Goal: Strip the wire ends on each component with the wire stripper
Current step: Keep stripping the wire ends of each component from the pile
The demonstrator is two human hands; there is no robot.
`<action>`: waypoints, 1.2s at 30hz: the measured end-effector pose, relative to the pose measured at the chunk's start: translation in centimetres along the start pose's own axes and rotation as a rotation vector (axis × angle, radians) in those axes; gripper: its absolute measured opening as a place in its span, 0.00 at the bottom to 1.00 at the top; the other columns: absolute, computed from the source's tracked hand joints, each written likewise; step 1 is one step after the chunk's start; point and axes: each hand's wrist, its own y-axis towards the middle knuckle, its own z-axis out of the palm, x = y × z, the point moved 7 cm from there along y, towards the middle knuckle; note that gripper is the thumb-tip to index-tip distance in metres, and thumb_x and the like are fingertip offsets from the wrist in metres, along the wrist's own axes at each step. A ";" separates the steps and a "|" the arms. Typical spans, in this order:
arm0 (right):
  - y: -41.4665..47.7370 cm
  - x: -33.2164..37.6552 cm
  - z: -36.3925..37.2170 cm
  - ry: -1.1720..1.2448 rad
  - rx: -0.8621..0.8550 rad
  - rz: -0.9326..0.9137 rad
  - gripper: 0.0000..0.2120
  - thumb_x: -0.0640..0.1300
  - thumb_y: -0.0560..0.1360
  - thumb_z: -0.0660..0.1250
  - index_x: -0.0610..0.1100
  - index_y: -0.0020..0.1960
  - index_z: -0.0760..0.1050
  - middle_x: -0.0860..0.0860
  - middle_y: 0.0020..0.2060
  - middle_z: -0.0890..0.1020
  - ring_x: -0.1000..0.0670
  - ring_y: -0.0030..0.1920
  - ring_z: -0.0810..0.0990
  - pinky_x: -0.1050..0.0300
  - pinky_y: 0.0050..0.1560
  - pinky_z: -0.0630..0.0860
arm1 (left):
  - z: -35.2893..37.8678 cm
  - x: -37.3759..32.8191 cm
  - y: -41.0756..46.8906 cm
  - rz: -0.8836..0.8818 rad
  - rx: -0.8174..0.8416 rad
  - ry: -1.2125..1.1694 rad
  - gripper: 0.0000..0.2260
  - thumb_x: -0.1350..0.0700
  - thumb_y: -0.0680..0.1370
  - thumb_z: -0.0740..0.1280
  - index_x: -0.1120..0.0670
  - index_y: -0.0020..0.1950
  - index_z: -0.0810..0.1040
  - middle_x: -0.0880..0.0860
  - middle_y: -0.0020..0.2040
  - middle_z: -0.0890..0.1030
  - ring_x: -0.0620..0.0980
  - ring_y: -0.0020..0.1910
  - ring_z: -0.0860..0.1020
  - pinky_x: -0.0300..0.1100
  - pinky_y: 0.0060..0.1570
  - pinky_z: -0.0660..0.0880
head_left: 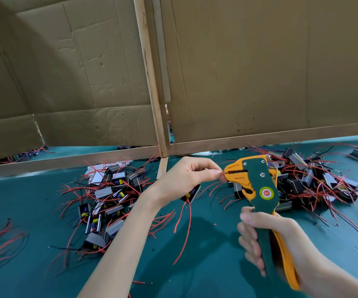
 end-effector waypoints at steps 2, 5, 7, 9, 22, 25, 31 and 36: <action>-0.2 -0.1 2.3 -0.033 -0.026 0.085 0.20 0.51 0.56 0.75 0.40 0.29 0.67 0.41 0.24 0.68 0.46 0.21 0.68 0.58 0.23 0.68 | 0.3 0.7 0.1 -0.041 -0.007 0.046 0.10 0.60 0.80 0.63 0.49 0.45 0.82 0.40 0.43 0.83 0.35 0.46 0.77 0.25 0.51 0.68; 0.5 0.2 2.9 0.087 0.052 0.069 0.17 0.44 0.53 0.79 0.38 0.34 0.75 0.37 0.30 0.75 0.39 0.30 0.78 0.47 0.31 0.78 | 0.3 1.5 0.2 -0.072 -0.039 0.057 0.10 0.58 0.81 0.63 0.48 0.43 0.82 0.41 0.39 0.80 0.38 0.39 0.73 0.26 0.44 0.67; 0.6 0.7 3.2 0.141 0.123 0.036 0.20 0.42 0.52 0.81 0.37 0.39 0.78 0.35 0.36 0.77 0.35 0.37 0.80 0.42 0.40 0.80 | -0.5 1.9 0.2 -0.083 -0.084 0.091 0.10 0.57 0.80 0.64 0.48 0.43 0.82 0.46 0.38 0.79 0.41 0.36 0.70 0.28 0.41 0.66; 1.0 0.6 2.8 0.176 0.129 0.041 0.20 0.40 0.53 0.81 0.37 0.42 0.79 0.35 0.38 0.78 0.35 0.39 0.81 0.41 0.43 0.80 | -1.4 2.1 0.3 -0.078 -0.130 0.146 0.09 0.56 0.80 0.65 0.48 0.43 0.82 0.48 0.35 0.76 0.43 0.34 0.67 0.34 0.39 0.65; 1.8 -1.2 -0.3 0.226 -0.025 0.268 0.12 0.35 0.59 0.70 0.32 0.42 0.81 0.32 0.40 0.80 0.34 0.40 0.82 0.39 0.42 0.80 | -0.3 -5.1 5.8 0.206 -0.709 -0.228 0.07 0.61 0.79 0.65 0.54 0.49 0.82 0.46 0.38 0.81 0.42 0.34 0.77 0.38 0.39 0.77; 1.7 -1.3 -0.3 0.232 -0.013 0.292 0.12 0.30 0.58 0.68 0.32 0.42 0.80 0.32 0.40 0.80 0.35 0.38 0.82 0.39 0.41 0.80 | 3.2 -5.1 9.1 0.119 -0.701 -0.309 0.08 0.64 0.80 0.62 0.61 0.54 0.80 0.56 0.43 0.82 0.50 0.38 0.80 0.50 0.49 0.80; 1.9 -1.8 -1.0 0.228 -0.043 0.339 0.21 0.35 0.50 0.77 0.31 0.42 0.81 0.32 0.41 0.80 0.33 0.39 0.82 0.38 0.42 0.80 | 9.2 -3.1 9.6 -0.059 -0.053 0.020 0.32 0.59 0.79 0.64 0.44 0.79 0.52 0.48 0.77 0.61 0.48 0.64 0.74 0.34 0.62 0.66; 2.0 -1.9 -1.2 0.218 -0.055 0.350 0.11 0.37 0.61 0.69 0.32 0.41 0.80 0.33 0.40 0.80 0.34 0.40 0.82 0.40 0.42 0.80 | 3.2 -0.5 4.1 -0.205 -0.040 0.320 0.24 0.55 0.80 0.64 0.50 0.75 0.62 0.54 0.71 0.70 0.52 0.67 0.72 0.40 0.60 0.69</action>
